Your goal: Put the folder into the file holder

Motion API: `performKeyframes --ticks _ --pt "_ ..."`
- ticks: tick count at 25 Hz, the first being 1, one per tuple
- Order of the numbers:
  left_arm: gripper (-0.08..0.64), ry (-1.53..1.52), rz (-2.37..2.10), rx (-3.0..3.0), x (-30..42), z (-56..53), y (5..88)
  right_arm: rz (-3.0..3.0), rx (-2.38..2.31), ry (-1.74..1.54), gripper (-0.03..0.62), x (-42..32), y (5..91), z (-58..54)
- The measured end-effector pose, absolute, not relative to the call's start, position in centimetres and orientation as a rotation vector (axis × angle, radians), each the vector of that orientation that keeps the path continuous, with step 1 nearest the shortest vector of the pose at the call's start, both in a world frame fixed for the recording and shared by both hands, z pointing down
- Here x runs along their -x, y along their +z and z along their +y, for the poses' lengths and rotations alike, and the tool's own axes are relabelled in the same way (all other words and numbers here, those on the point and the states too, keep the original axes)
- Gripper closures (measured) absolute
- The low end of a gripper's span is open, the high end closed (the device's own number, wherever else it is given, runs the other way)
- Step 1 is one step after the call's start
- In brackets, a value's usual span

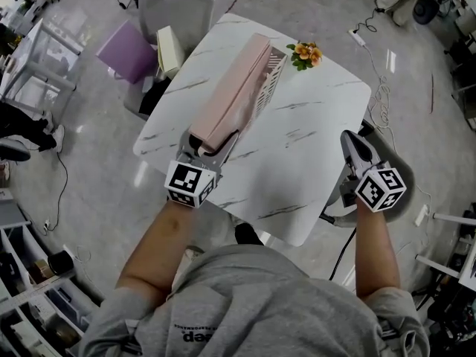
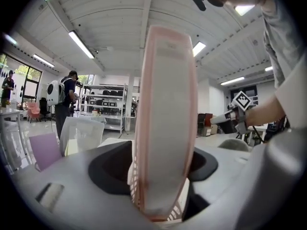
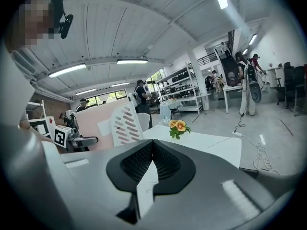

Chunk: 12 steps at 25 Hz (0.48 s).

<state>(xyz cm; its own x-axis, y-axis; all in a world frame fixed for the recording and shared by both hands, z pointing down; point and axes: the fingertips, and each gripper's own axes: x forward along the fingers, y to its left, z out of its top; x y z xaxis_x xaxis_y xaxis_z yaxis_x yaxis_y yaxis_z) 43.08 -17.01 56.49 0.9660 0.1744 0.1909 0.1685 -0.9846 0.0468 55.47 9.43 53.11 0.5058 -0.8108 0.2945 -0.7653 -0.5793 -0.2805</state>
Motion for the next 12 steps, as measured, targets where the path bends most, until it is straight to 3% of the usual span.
performKeyframes --ticks 12 --pt "0.207 0.272 0.249 -3.015 -38.4 -17.9 54.3 1.538 2.565 -0.574 0.588 -54.3 51.5 5.0"
